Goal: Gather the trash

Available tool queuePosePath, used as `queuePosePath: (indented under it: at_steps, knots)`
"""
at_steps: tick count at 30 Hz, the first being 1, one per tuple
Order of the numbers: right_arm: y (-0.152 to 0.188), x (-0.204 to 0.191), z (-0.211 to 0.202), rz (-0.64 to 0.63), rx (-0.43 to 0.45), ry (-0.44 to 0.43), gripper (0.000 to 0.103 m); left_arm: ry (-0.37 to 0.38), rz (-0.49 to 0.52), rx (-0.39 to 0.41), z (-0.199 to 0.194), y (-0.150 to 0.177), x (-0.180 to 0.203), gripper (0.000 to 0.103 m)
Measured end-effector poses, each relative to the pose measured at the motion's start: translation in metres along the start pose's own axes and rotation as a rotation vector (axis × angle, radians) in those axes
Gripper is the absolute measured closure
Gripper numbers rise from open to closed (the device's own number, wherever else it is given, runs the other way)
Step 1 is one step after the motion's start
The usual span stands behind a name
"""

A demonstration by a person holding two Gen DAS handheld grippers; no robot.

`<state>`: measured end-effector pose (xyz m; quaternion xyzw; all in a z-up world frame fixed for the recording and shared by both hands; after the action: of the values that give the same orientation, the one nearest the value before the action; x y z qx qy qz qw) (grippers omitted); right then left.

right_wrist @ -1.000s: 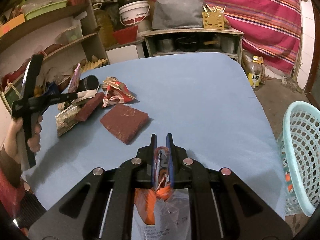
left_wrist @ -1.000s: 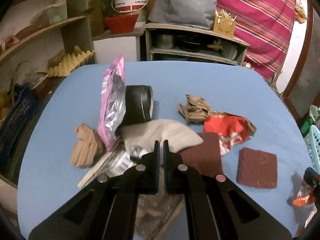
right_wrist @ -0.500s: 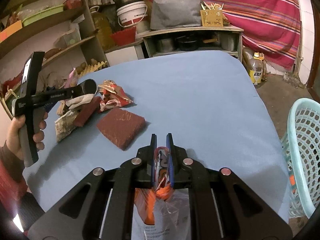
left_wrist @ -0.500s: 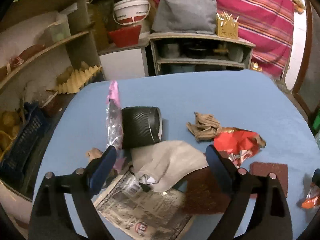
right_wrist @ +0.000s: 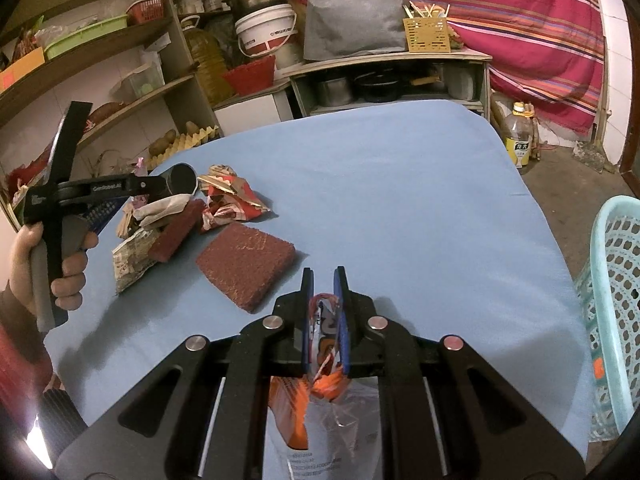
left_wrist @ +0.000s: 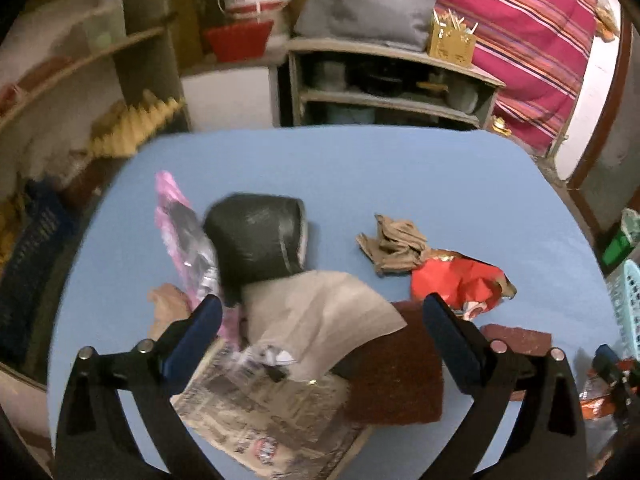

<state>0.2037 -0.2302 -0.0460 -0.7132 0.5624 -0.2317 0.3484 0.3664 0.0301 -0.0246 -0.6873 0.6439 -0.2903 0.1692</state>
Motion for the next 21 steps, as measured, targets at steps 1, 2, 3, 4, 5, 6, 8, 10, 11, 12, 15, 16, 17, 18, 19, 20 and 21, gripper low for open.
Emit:
queuePosePath:
  at_steps: [1, 2, 3, 4, 5, 6, 8, 10, 11, 12, 15, 16, 17, 18, 19, 20, 21]
  knots:
    - [0.000, 0.000, 0.001, 0.003, -0.001, -0.001, 0.090, -0.011, 0.005, -0.003, 0.003, -0.001, 0.002, 0.005]
    - [0.000, 0.001, 0.001, 0.004, -0.001, -0.002, 0.090, -0.029, 0.016, -0.007, 0.008, -0.003, 0.004, 0.005]
    - [0.000, 0.001, 0.001, 0.004, -0.001, -0.002, 0.090, -0.044, 0.025, -0.014, 0.011, -0.002, 0.006, 0.005]
    - [0.000, 0.000, 0.001, 0.003, -0.001, -0.002, 0.090, -0.056, 0.032, -0.026, 0.016, -0.001, 0.008, 0.005]
    - [-0.001, 0.000, 0.001, 0.002, 0.001, -0.003, 0.090, -0.062, 0.038, -0.044, 0.021, -0.001, 0.009, 0.005]
    - [0.000, 0.000, 0.001, 0.002, 0.001, -0.004, 0.090, -0.075, 0.044, -0.058, 0.027, 0.000, 0.009, 0.005]
    - [-0.001, 0.001, 0.001, -0.002, 0.003, -0.003, 0.090, -0.106, 0.052, -0.061, 0.032, 0.003, 0.008, 0.006]
    - [-0.001, 0.002, 0.001, 0.001, 0.002, -0.006, 0.090, -0.082, 0.034, -0.076, 0.035, 0.008, 0.006, 0.007]
    - [-0.001, 0.001, 0.001, 0.001, 0.002, -0.006, 0.090, -0.061, 0.021, -0.088, 0.036, 0.010, 0.005, 0.014]
    - [-0.001, 0.002, 0.001, 0.000, 0.001, -0.006, 0.090, -0.041, 0.005, -0.101, 0.037, 0.011, 0.003, 0.018]
    - [-0.002, 0.002, 0.000, -0.002, 0.006, -0.004, 0.090, -0.028, -0.023, -0.106, 0.035, 0.010, 0.001, 0.037]
    - [-0.002, 0.002, 0.000, -0.004, 0.009, -0.002, 0.090, -0.018, -0.017, -0.110, 0.032, 0.010, 0.002, 0.046]
    - [-0.002, 0.003, -0.001, -0.005, 0.010, 0.000, 0.090, -0.005, -0.010, -0.112, 0.029, 0.008, 0.005, 0.059]
    - [-0.002, 0.004, -0.001, -0.003, 0.011, 0.000, 0.090, 0.011, 0.010, -0.116, 0.025, 0.007, 0.009, 0.066]
    - [-0.002, 0.004, -0.002, -0.001, 0.013, -0.001, 0.090, 0.017, 0.027, -0.117, 0.022, 0.007, 0.013, 0.085]
    - [-0.002, 0.004, -0.003, 0.000, 0.017, -0.001, 0.090, 0.020, 0.047, -0.126, 0.019, 0.007, 0.018, 0.103]
    - [-0.003, 0.004, -0.005, 0.000, 0.023, 0.000, 0.090, 0.012, 0.052, -0.126, 0.017, 0.007, 0.020, 0.103]
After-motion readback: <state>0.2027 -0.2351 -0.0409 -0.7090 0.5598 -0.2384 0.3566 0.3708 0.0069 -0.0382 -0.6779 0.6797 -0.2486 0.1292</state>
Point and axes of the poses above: each gripper's, at about its wrist camera, not at the fingertips, and z roughly the way its jaws point, x to its right, y to its underside, the point moved 3 cm from there along z, roughly the way its jaws point, and after that the axes turned 14 degrees about -z, right-handed, at the moved point
